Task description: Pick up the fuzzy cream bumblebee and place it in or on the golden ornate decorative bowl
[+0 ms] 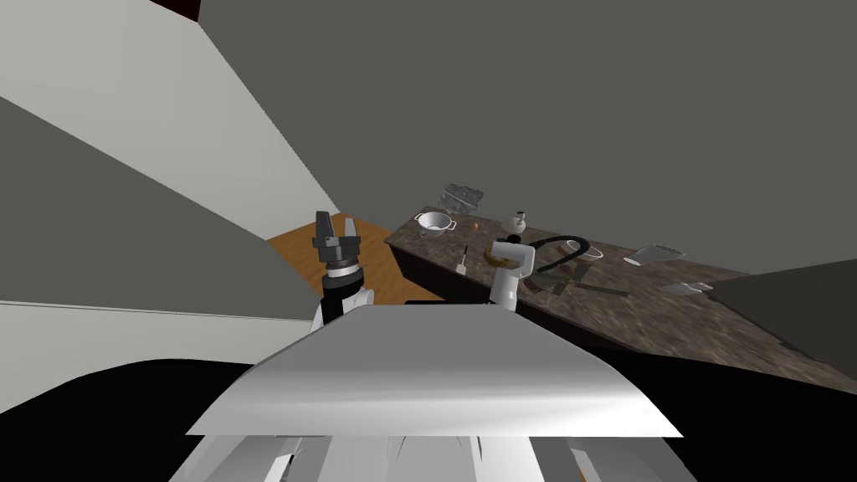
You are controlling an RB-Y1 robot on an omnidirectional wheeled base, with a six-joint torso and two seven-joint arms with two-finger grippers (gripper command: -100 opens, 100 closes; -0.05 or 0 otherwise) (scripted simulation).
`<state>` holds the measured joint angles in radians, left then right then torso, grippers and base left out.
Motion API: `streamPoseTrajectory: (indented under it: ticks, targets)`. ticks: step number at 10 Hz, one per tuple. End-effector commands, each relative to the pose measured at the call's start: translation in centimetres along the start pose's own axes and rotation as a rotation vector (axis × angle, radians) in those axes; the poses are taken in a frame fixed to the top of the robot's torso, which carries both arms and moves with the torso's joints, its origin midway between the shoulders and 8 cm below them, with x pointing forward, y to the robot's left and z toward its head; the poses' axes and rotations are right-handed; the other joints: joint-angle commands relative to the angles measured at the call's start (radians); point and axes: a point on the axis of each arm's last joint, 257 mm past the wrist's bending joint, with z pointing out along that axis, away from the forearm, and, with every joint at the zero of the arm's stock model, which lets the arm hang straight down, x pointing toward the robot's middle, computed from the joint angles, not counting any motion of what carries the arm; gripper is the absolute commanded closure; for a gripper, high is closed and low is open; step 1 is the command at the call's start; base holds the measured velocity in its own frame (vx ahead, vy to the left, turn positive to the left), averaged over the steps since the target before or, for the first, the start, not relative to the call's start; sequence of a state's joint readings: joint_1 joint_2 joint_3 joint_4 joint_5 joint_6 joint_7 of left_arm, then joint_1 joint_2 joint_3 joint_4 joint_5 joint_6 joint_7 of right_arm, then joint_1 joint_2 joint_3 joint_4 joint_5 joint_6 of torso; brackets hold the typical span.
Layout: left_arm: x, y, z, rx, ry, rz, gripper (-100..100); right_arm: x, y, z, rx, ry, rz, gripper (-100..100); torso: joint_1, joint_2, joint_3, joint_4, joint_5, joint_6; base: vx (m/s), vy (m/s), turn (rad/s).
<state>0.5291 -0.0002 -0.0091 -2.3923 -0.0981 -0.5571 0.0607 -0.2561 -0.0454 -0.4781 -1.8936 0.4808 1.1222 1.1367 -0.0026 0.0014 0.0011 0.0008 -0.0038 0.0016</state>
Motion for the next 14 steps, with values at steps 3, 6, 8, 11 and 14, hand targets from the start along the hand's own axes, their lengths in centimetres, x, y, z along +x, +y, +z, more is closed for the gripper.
streamPoseTrajectory:
  ticks: [3,6,8,11,14]
  targets:
    - [0.0,0.0,0.0,0.000,0.000,0.000,0,-3.8,-1.7,1.2,0.048,-0.006,0.013,-100,0.002,0.004,0.002,0.001,0.000,0.000,-0.072,0.026,0.155]
    - [0.0,0.0,0.0,0.000,0.000,0.000,0,-6.9,-3.2,1.9,0.083,-0.007,0.034,-100,0.002,0.005,0.003,0.001,0.001,0.000,-0.079,0.034,0.136]
    - [0.0,0.0,0.0,0.000,0.000,0.000,0,-7.2,-3.2,1.8,0.085,-0.008,0.037,-100,0.002,0.005,0.003,0.001,0.001,0.000,-0.053,0.025,0.085]
    - [0.0,0.0,0.0,0.000,0.000,0.000,0,-7.2,-3.3,1.8,0.086,-0.006,0.037,0,0.000,0.001,0.000,0.000,0.000,0.000,-0.002,0.001,-0.002]
    - [0.0,0.0,0.0,0.000,0.000,0.000,0,-7.2,-3.3,1.8,0.086,-0.006,0.037,0,0.000,0.000,0.000,0.000,0.000,0.000,0.000,0.000,0.000]
